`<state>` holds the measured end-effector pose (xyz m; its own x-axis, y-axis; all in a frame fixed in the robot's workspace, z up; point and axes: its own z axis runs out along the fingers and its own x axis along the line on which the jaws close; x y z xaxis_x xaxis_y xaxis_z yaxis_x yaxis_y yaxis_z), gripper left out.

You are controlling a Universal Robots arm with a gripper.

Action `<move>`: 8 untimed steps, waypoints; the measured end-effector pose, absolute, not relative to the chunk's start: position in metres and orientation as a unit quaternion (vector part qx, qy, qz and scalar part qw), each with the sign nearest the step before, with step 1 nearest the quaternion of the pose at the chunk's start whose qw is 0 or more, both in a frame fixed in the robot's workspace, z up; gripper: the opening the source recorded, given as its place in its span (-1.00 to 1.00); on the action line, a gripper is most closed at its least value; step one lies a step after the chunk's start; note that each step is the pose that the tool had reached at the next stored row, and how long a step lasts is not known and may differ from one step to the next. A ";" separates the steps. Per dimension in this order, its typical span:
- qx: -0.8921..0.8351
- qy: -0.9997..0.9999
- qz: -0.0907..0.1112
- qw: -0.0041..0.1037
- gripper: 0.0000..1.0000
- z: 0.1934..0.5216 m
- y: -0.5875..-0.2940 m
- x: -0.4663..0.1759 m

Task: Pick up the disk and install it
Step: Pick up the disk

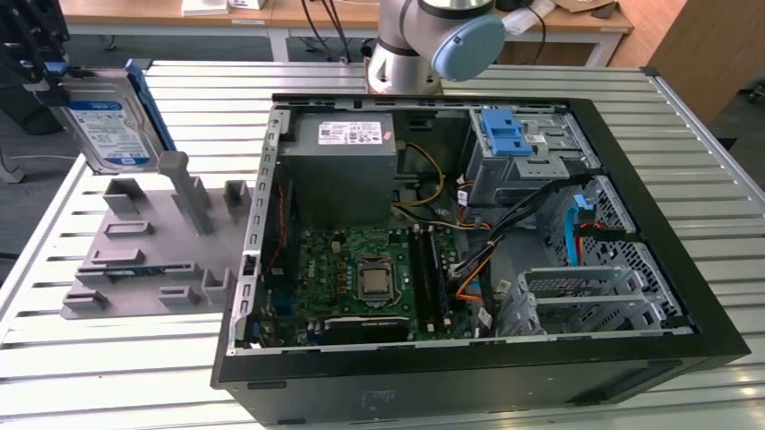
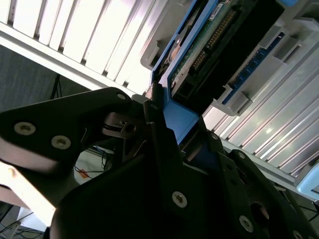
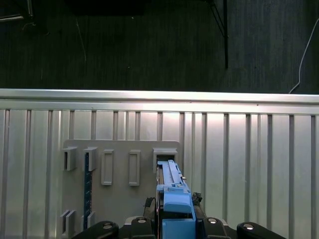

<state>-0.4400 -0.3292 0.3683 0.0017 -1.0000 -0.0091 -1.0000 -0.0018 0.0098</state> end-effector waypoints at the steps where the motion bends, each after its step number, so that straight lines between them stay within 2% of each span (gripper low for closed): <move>1: 0.708 -0.706 -0.007 0.000 -0.27 0.369 -0.329 -0.440; 8: 0.708 -0.706 -0.007 0.000 -0.27 0.370 -0.329 -0.440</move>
<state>-0.4400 -0.3292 0.3704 0.0017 -1.0000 -0.0091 -0.9999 -0.0018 0.0099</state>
